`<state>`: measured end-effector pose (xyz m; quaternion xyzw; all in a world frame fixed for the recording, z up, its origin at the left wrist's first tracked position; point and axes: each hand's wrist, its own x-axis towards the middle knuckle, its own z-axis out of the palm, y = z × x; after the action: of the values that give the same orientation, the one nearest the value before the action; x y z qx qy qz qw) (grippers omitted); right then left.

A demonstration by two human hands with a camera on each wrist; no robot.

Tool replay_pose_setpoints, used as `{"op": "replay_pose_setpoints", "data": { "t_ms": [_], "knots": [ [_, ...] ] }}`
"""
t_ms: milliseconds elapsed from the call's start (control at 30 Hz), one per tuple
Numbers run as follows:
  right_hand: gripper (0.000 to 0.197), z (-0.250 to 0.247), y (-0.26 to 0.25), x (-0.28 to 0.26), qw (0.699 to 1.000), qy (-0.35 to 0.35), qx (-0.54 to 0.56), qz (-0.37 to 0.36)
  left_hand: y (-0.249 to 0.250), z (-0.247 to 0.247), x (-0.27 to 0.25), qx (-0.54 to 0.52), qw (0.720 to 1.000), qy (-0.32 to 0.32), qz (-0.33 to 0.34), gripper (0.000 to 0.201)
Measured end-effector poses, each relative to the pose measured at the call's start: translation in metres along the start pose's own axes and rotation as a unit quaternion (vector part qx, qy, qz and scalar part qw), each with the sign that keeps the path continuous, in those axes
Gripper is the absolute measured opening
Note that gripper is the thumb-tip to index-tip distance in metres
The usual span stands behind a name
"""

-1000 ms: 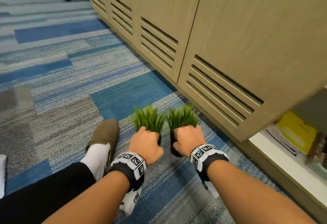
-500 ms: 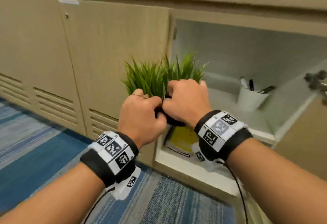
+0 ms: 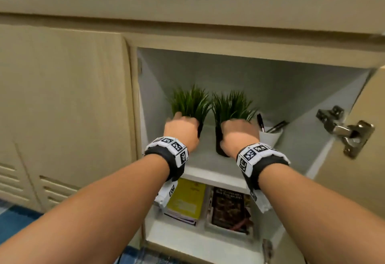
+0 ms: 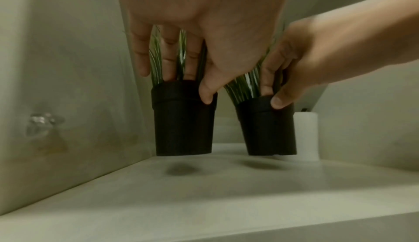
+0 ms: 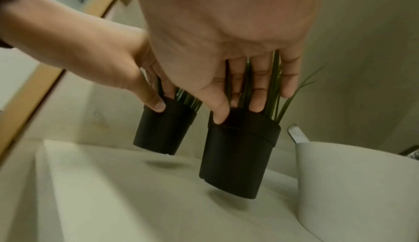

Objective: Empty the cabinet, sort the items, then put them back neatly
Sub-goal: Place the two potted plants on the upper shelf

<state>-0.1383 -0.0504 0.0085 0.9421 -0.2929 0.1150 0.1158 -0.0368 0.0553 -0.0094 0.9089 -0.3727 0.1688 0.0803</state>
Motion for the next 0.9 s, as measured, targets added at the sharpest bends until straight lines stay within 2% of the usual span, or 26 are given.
{"op": "replay_pose_setpoints", "data": {
  "t_ms": [100, 267, 367, 433, 500, 567, 667, 800, 867, 900],
  "knots": [
    [0.024, 0.022, 0.007, 0.023, 1.0, 0.011, -0.014, -0.003, 0.001, 0.026, 0.032, 0.005, 0.999, -0.046, -0.01, 0.029],
    [0.026, 0.046, 0.009, 0.053, 1.0, 0.029, 0.001, -0.013, 0.003, 0.058, 0.062, 0.001, 1.0, 0.002, 0.005, 0.02],
    [0.026, 0.052, 0.008, 0.07, 1.0, 0.019, 0.006, -0.01, 0.002, 0.064, 0.082, -0.028, 0.999, -0.006, 0.024, 0.022],
    [0.029, 0.056, 0.008, 0.079, 1.0, 0.006, 0.009, -0.004, 0.0, 0.067, 0.09, -0.056, 0.998, -0.03, 0.028, 0.028],
    [0.036, 0.057, 0.008, 0.086, 1.0, -0.016, 0.014, 0.003, -0.002, 0.069, 0.094, -0.079, 0.995, -0.057, 0.026, 0.045],
    [0.045, 0.057, 0.006, 0.085, 0.999, -0.03, 0.033, 0.011, -0.006, 0.066, 0.091, -0.095, 0.992, -0.072, 0.034, 0.053],
    [0.052, 0.05, 0.003, 0.071, 0.998, -0.02, 0.055, 0.018, -0.01, 0.052, 0.076, -0.107, 0.991, -0.072, 0.041, 0.045],
    [0.049, 0.02, -0.004, 0.037, 0.997, -0.026, 0.062, 0.023, -0.01, 0.015, 0.041, -0.093, 0.99, -0.101, 0.017, 0.043],
    [0.042, 0.001, -0.008, 0.016, 0.997, -0.032, 0.069, 0.015, -0.009, -0.005, 0.019, -0.083, 0.99, -0.108, 0.032, 0.041],
    [0.035, -0.013, -0.01, 0.002, 0.997, -0.011, 0.072, 0.003, -0.008, -0.021, 0.006, -0.078, 0.992, -0.09, 0.049, 0.037]
  ]
}}
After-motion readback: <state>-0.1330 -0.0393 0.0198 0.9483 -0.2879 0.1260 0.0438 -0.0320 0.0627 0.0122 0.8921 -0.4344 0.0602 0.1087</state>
